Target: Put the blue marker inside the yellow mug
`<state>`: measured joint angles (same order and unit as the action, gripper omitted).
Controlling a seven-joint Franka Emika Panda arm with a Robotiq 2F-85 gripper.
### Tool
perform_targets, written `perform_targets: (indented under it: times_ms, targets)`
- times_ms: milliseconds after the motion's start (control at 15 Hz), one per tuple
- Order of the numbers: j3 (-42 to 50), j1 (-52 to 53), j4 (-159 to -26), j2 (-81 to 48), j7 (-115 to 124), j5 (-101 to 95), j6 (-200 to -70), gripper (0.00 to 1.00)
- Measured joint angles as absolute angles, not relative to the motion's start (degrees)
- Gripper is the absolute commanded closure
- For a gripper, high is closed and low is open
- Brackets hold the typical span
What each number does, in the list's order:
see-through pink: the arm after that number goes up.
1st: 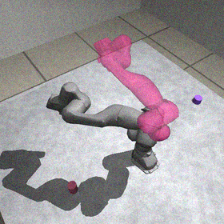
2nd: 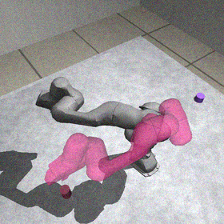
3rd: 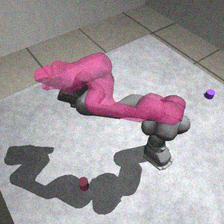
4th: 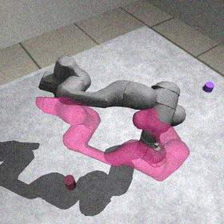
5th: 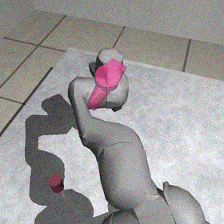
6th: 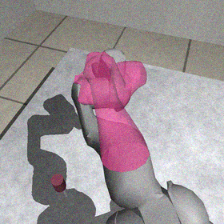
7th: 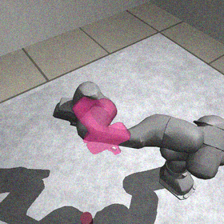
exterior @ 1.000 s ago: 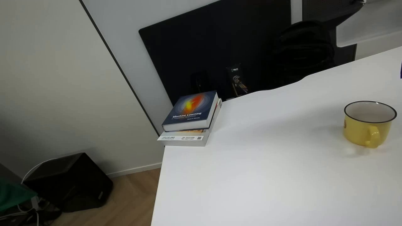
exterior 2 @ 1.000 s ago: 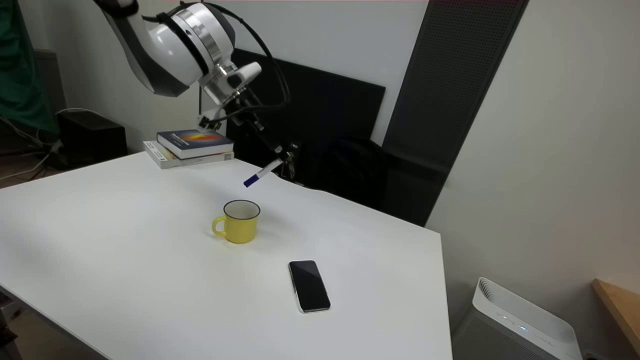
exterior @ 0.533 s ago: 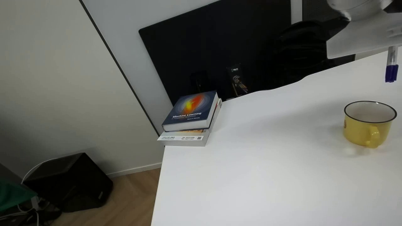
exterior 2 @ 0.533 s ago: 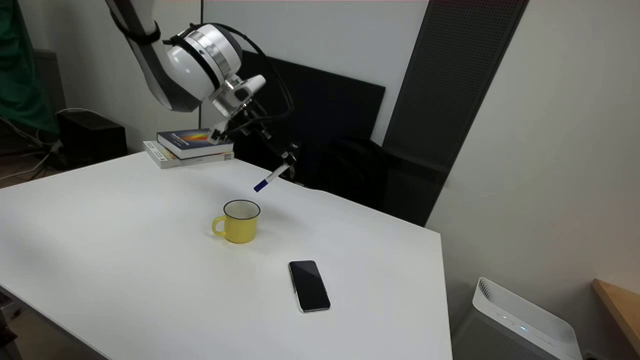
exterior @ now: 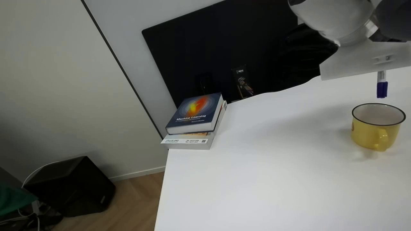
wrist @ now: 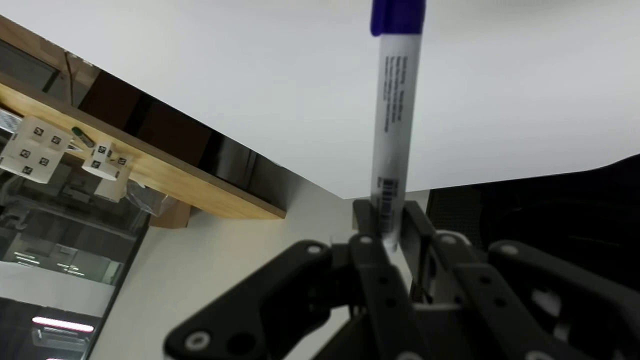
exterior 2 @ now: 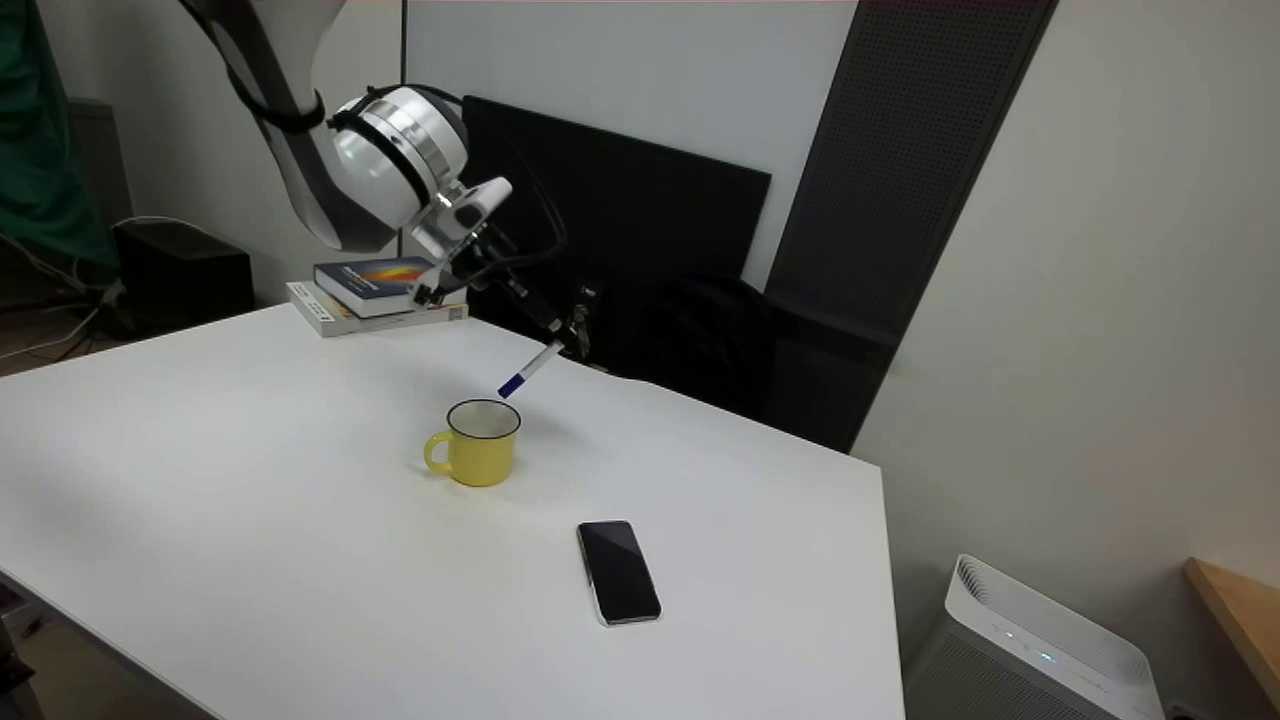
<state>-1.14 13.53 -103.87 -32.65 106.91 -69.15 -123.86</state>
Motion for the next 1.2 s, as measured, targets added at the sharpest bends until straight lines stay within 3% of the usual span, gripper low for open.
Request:
perform_targets:
  times_ms: [1200]
  targets:
    - [-2.2, 16.3, -102.2, -39.5, 107.5, -70.0, -120.3, 0.96]
